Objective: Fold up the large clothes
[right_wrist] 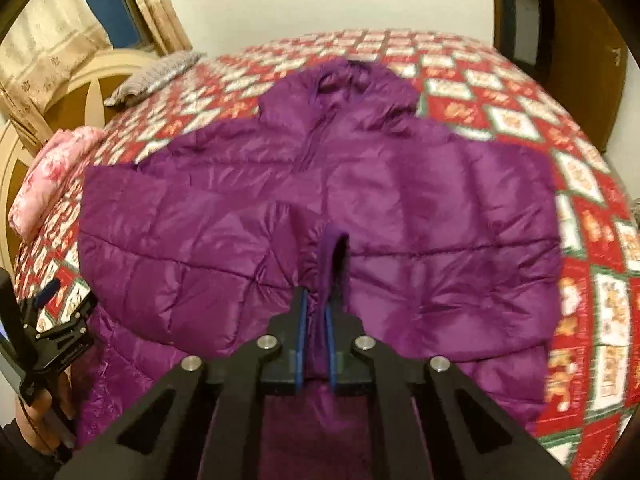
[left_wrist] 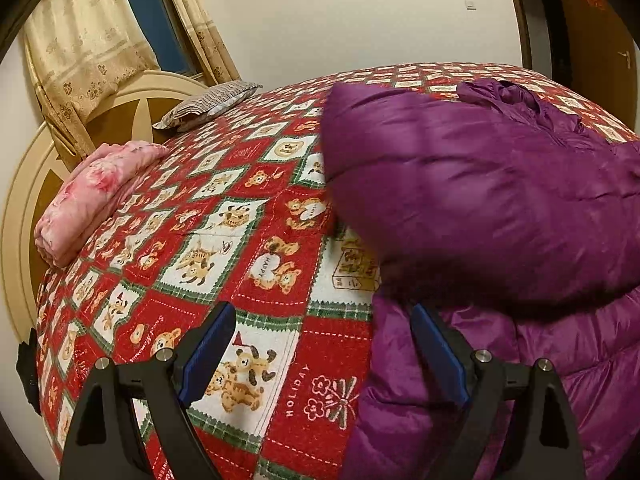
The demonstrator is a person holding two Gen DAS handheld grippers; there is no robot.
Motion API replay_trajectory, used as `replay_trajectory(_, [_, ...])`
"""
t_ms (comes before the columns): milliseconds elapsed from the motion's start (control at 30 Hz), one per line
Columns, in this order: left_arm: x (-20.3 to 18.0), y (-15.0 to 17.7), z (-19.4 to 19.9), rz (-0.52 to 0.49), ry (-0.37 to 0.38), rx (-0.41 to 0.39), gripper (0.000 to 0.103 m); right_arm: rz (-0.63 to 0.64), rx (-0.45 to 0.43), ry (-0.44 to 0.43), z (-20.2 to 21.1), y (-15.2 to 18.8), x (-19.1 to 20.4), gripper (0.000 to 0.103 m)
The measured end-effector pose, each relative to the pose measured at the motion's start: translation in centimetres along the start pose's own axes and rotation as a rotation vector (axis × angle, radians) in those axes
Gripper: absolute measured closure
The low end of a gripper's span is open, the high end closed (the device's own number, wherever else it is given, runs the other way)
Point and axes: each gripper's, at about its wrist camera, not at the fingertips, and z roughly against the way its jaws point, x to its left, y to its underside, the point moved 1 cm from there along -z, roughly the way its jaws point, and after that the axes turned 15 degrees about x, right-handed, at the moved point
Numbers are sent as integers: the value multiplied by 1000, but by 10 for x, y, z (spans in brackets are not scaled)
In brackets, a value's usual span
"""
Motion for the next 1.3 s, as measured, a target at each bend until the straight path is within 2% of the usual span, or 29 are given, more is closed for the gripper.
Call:
replay_trajectory(200, [0,-2,-4,-2,-11,20,13,-112,-61,67,26,7,-52,95])
replay_trajectory(300, [4,-5,-4,-4,-21,30,13,-173,-45,115,24,10,-71,95])
replay_trajectory(367, [7,-11,-3,-7,0,48,13,-188,-3,136,15,12,-78,94])
replay_trajectory(433, [11,-23,4,-15,13,47,13,-212,2,185,13,13,-85,85])
replay_trajectory(467, [13,-30,9,-18,18,39,13,-223,-6,200,15,14,-88,69])
replay_trajectory(500, [14,-41,16,-23,32,24,13,-237,-16,206,19,15,-90,59])
replay_trajectory(533, [15,-49,21,-24,41,13,13,-247,-31,213,24,15,-91,57])
replay_trajectory(600, [14,-73,33,-16,58,-25,13,-242,-68,287,36,12,-84,56])
replay_trajectory(633, [11,-83,37,-12,78,-42,13,-235,-87,297,40,9,-81,56])
replay_trajectory(733, [-4,-115,40,-6,125,-76,13,-196,-129,282,50,-3,-65,57])
replay_trajectory(800, [-19,-133,30,-8,105,-95,13,-159,-152,269,54,-13,-49,57])
replay_trajectory(867, [-31,-142,16,-12,101,-84,13,-113,-167,198,51,-18,-36,57])
replay_trajectory(900, [-40,-146,4,-23,101,-71,13,-92,-162,194,46,-21,-32,57])
replay_trajectory(933, [-46,-147,-5,-31,92,-54,13,-71,-144,204,36,-24,-26,57])
replay_trajectory(1000, [-58,-149,-28,-50,87,-5,13,-64,-97,167,10,-28,-28,58])
replay_trajectory(1100, [-74,-146,-53,-61,104,62,13,-101,-37,189,-21,-24,-45,59])
replay_trajectory(1167, [-84,-139,-60,-72,114,65,13,-121,-10,193,-38,-18,-59,62])
replay_trajectory(1300, [-100,-127,-63,-107,78,27,13,-91,-39,210,-43,-7,-64,63])
